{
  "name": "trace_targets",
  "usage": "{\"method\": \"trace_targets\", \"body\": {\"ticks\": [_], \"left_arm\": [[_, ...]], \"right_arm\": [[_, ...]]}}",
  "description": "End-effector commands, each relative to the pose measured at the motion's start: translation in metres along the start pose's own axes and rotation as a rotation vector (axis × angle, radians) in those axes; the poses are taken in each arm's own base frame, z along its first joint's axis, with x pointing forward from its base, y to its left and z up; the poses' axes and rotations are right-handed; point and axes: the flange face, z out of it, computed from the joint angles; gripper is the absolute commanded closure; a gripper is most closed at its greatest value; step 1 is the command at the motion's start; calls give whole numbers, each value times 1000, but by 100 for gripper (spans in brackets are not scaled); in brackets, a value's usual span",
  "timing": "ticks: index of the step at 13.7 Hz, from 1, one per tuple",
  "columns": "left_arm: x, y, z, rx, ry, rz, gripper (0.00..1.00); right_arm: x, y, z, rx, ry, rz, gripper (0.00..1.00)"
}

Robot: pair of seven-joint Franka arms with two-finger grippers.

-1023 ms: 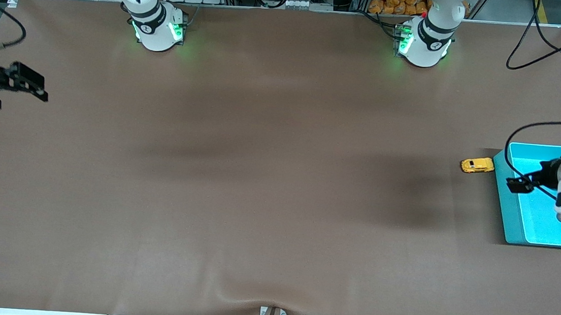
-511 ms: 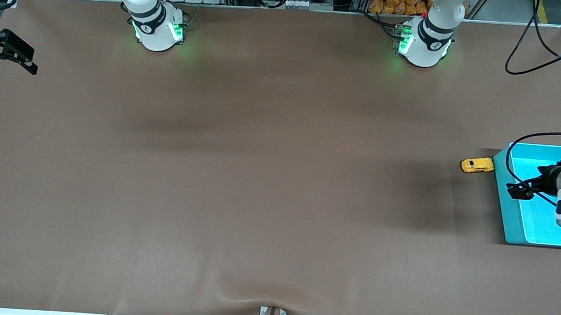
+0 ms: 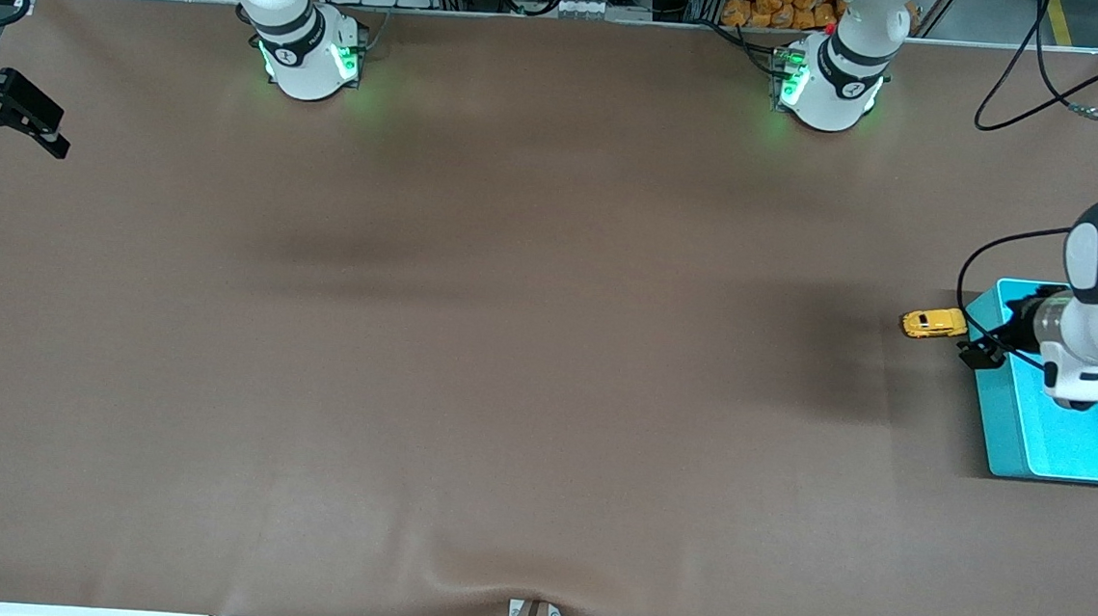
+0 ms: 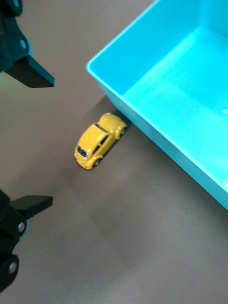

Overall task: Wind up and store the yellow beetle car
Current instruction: 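Lower the left gripper and close it on the yellow car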

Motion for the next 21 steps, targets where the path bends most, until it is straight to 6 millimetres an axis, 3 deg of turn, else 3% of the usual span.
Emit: {"method": "trace_targets", "body": {"ticks": [1, 7, 10, 16, 21], "left_arm": [[-19, -12, 3, -22, 30, -64, 0], [-43, -45, 53, -153, 100, -204, 0], [-15, -73, 59, -249, 92, -548, 0], [-18, -65, 85, -268, 79, -632, 0], [-21, -58, 127, -312, 84, -626, 0]], "right_arm": [[-1, 1, -8, 14, 17, 22, 0], [2, 2, -10, 13, 21, 22, 0], [3, 3, -9, 9, 19, 21, 0], [5, 1, -4, 3, 8, 17, 0], [6, 1, -3, 0, 8, 15, 0]]}}
